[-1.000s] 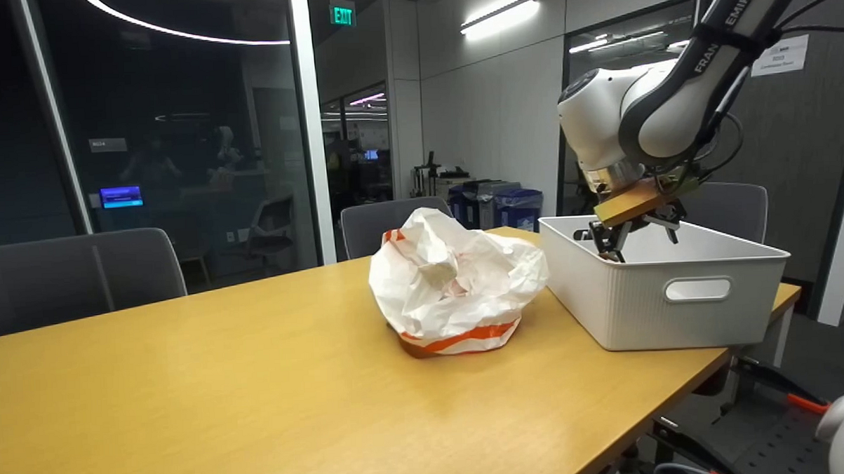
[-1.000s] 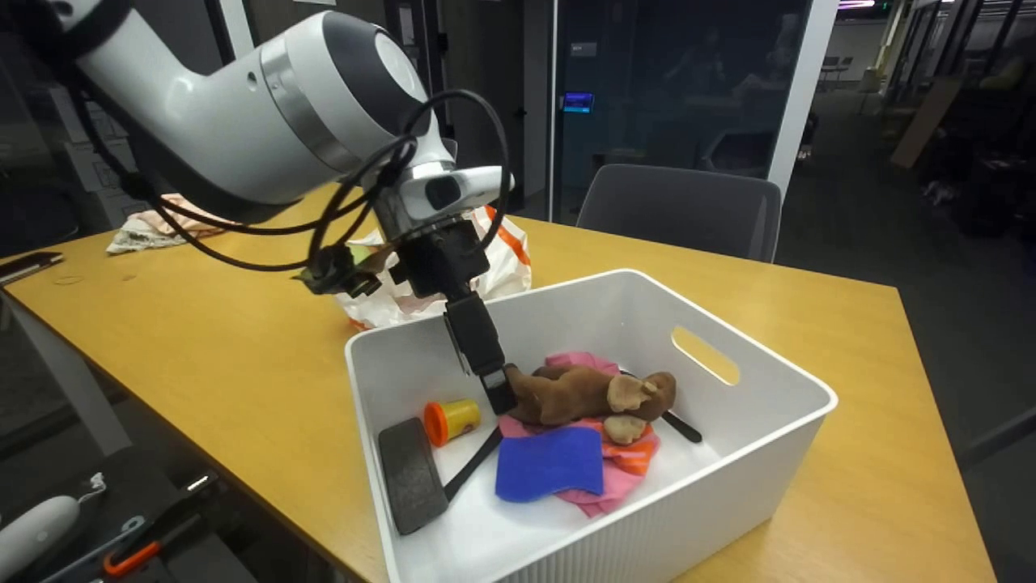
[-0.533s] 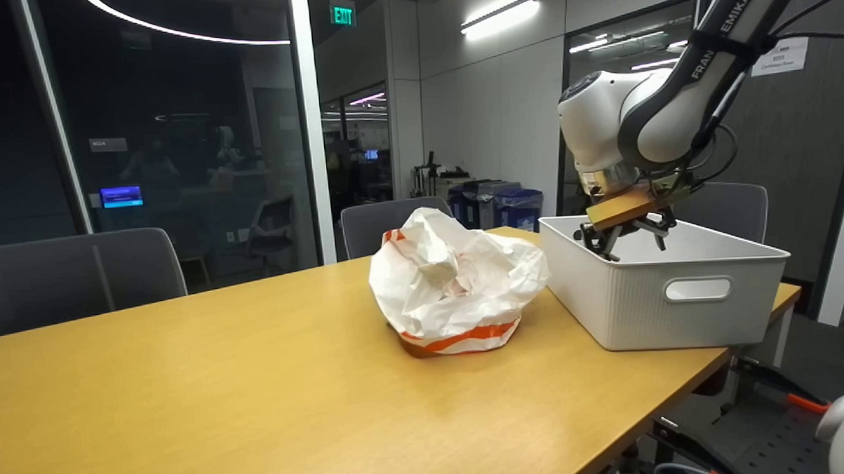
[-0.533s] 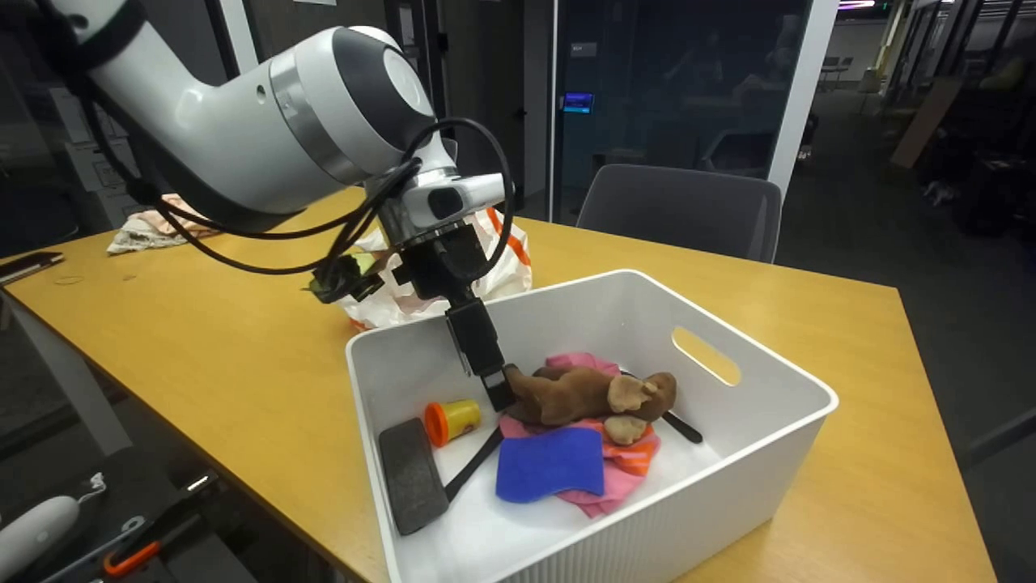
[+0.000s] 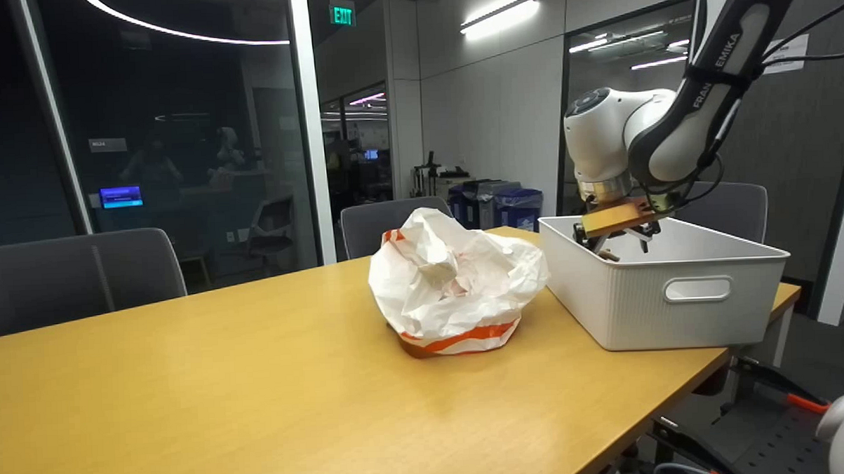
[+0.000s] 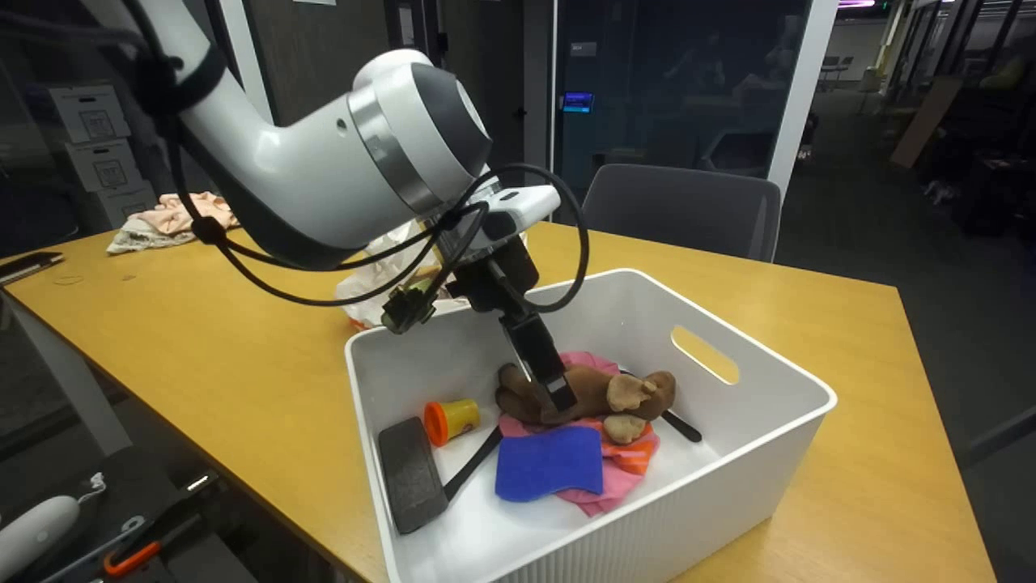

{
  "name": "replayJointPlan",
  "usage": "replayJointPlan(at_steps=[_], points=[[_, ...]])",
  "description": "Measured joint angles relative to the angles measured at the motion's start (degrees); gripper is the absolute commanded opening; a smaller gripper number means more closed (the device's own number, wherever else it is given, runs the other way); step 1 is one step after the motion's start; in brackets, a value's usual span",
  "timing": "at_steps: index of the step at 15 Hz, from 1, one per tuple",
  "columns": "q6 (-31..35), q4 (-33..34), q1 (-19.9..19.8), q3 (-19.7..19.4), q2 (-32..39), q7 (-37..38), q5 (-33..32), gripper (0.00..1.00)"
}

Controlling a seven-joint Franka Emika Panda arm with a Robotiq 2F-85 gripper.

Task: Remove the toy moose, the pink shirt and blue object from the white basket and put them in the plastic bag

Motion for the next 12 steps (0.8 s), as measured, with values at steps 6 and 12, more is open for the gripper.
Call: replayJointPlan(at_steps=[6,12], points=[[4.6,4.0,0.5,-0.5,6.7,6.1,-3.0,0.74],[8.2,3.8,-0.1,-1.0,7.3,7.1,-2.1,0.41]])
